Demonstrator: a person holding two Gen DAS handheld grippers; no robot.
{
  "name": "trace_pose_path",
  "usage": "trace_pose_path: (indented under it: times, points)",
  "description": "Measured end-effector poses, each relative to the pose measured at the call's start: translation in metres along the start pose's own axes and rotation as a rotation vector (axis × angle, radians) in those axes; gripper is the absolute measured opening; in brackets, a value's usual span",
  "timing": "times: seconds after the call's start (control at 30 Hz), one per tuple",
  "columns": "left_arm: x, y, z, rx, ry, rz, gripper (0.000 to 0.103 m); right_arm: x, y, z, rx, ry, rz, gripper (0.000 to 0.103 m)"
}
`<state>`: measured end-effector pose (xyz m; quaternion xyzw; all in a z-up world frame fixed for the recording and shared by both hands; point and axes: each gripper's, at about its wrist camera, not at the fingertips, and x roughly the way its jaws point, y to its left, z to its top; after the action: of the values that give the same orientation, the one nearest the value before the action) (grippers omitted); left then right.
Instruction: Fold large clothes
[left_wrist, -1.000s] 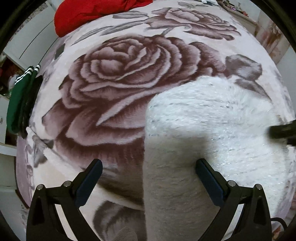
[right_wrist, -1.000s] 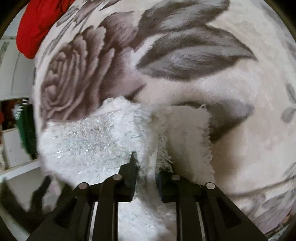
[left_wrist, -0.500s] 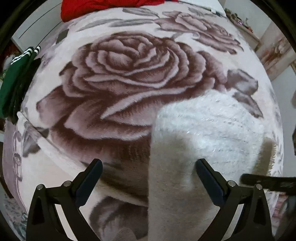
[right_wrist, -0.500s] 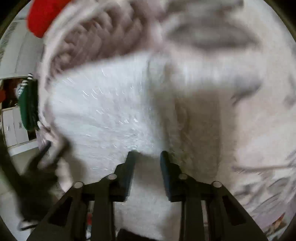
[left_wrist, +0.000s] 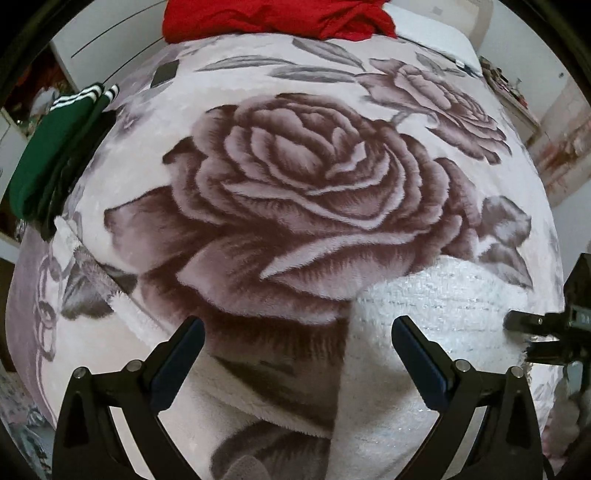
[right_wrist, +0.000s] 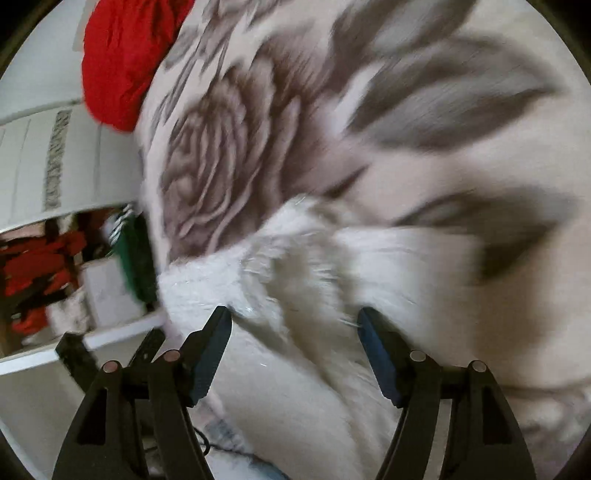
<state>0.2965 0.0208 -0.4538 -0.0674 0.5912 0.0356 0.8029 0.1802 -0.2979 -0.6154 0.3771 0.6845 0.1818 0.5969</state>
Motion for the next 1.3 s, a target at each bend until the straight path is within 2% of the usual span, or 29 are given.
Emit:
trace_pose_path:
  times: [0.03, 0.07, 0.1, 0.13, 0.23, 0.37, 0.43, 0.53, 0.6, 0.67, 0.83, 0.93, 1.07, 1.17, 1.23, 1.3]
  points:
    - [0.001, -0.002, 0.000, 0.006, 0.006, -0.006, 0.103, 0.005, 0.004, 0.002, -0.010, 0.005, -0.008, 0.071]
    - [0.001, -0.005, 0.000, 0.017, 0.008, -0.005, 0.103, 0.008, 0.012, 0.002, -0.041, -0.002, -0.007, 0.062]
    - [0.001, -0.011, -0.001, 0.040, 0.010, -0.004, 0.103, 0.010, 0.022, 0.000, -0.075, -0.010, 0.005, 0.022]
    - [0.001, -0.016, -0.001, 0.057, 0.011, -0.003, 0.103, 0.012, 0.029, -0.003, -0.086, -0.007, 0.010, 0.016]
    - [-0.002, -0.032, 0.000, 0.098, 0.008, -0.008, 0.103, -0.009, 0.042, -0.024, -0.062, -0.072, 0.039, 0.015]
    - [-0.016, -0.056, 0.003, 0.119, 0.018, -0.079, 0.103, -0.066, 0.047, -0.066, 0.022, -0.179, 0.101, 0.014]
    - [-0.026, -0.074, 0.002, 0.164, 0.010, -0.095, 0.103, -0.097, 0.040, -0.091, 0.080, -0.237, 0.112, 0.014]
    - [-0.031, -0.109, -0.006, 0.286, -0.020, -0.064, 0.103, -0.128, 0.018, -0.114, 0.174, -0.299, 0.102, 0.014]
    - [-0.025, -0.126, -0.012, 0.351, -0.033, -0.037, 0.103, -0.143, 0.005, -0.117, 0.225, -0.320, 0.082, 0.014]
    - [-0.010, -0.136, -0.015, 0.394, -0.045, -0.033, 0.103, -0.151, -0.005, -0.115, 0.259, -0.330, 0.054, 0.014]
    - [0.022, -0.148, -0.003, 0.421, 0.014, -0.066, 0.103, -0.155, -0.022, -0.087, 0.285, -0.338, -0.056, 0.013]
    - [0.040, -0.161, -0.004, 0.452, 0.040, -0.087, 0.103, -0.132, -0.045, -0.061, 0.295, -0.312, -0.172, 0.013]
    - [0.050, -0.174, -0.005, 0.471, 0.062, -0.108, 0.103, -0.082, -0.077, -0.030, 0.277, -0.230, -0.334, 0.014]
    - [0.046, -0.176, -0.003, 0.500, 0.042, -0.071, 0.103, -0.073, -0.079, -0.016, 0.245, -0.213, -0.397, 0.022]
    - [0.046, -0.172, -0.003, 0.504, 0.039, -0.062, 0.103, -0.090, -0.074, -0.016, 0.260, -0.170, -0.396, 0.042]
    - [0.046, -0.167, -0.003, 0.501, 0.036, -0.059, 0.103, -0.118, -0.062, -0.028, 0.260, -0.193, -0.397, 0.042]
